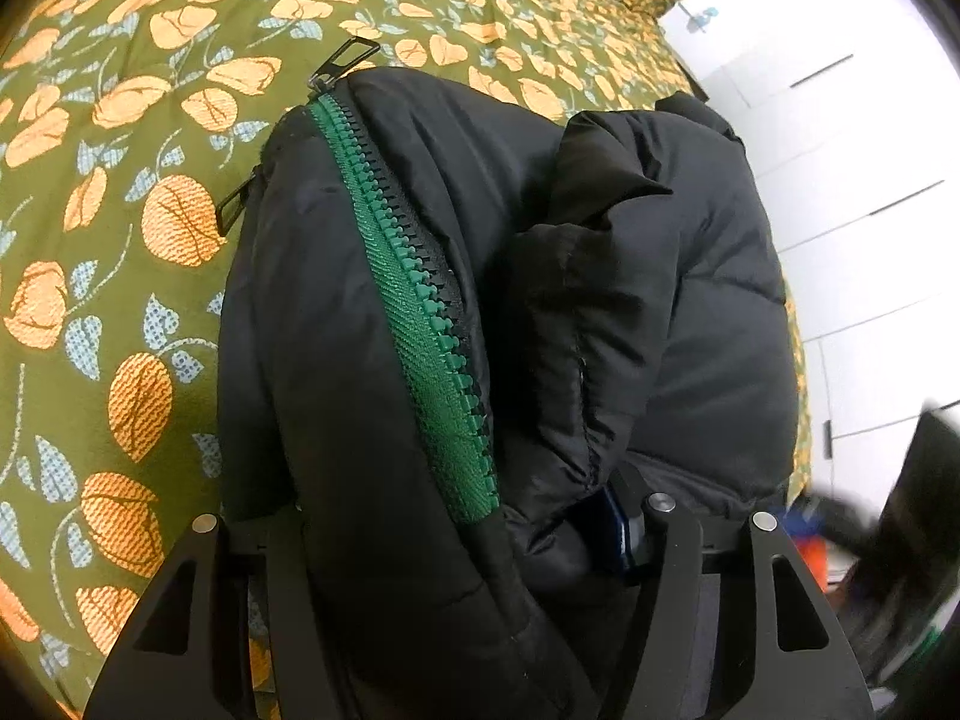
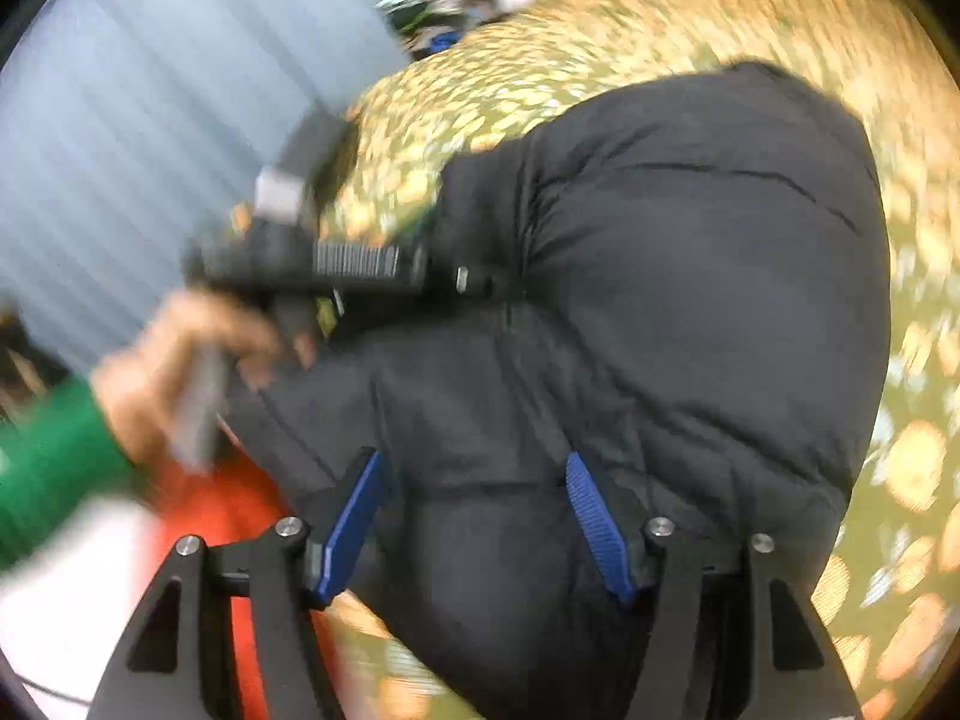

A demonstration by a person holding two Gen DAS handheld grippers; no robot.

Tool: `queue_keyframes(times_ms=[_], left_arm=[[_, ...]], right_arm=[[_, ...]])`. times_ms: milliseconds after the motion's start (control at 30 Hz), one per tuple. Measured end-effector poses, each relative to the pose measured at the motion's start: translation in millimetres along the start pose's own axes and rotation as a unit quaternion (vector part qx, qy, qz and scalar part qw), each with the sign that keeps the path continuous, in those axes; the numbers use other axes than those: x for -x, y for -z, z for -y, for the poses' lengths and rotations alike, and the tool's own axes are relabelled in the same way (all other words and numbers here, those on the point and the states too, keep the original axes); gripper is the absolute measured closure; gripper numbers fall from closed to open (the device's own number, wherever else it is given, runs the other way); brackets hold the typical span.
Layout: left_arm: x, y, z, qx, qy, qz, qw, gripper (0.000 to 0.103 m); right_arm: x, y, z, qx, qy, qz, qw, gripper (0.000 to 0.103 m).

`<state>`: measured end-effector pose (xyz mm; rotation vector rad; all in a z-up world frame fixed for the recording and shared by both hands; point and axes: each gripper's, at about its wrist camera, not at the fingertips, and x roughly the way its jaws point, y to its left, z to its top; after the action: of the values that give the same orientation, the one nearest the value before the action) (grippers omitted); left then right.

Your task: Fold large clothes

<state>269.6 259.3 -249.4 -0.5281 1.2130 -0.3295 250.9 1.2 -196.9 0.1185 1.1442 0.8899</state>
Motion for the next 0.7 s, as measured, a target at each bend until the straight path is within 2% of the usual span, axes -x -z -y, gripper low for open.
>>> queue_keyframes(times_ms=[67,167,233,333,400,500,633,700], left_arm=[[0,1,1,0.0,0.003,0.002,1.0,0.04],[1,0,1,-0.001,0.005,0.004,1.0,0.04],[0,0,0,-0.001,0.006,0.003,1.0,0.04],[0,0,-1,0.0,0.006,0.005,1.0,0.04],[-1,0,-3,0.005,0.005,0.008,0.9999,0.04],[-3,-1,-9,0.016,0.013,0.01,0.9997,0.04],[-3,0,-5,0.012,0.007,0.011,0.9998,0.04],[-1,1,-4,0.008,0.009,0.009,0.9999,0.04]], right_arm=[[15,-35,12,-0.021,0.009,0.02,1.0,0.038],[24,-87,19,0.017,0.087,0.046,0.995,0.038],[15,-117,29,0.035,0.141,0.038,0.989,0.038],[-13,-144,48,0.039,0.208,0.014,0.977,0.037],[-41,-146,61,0.042,0.229,-0.009,0.973,0.036],[-66,-138,74,0.036,0.236,-0.016,0.971,0.036],[-74,-128,91,0.02,0.234,-0.019,0.972,0.036],[-67,-126,87,0.025,0.233,-0.021,0.972,0.036]])
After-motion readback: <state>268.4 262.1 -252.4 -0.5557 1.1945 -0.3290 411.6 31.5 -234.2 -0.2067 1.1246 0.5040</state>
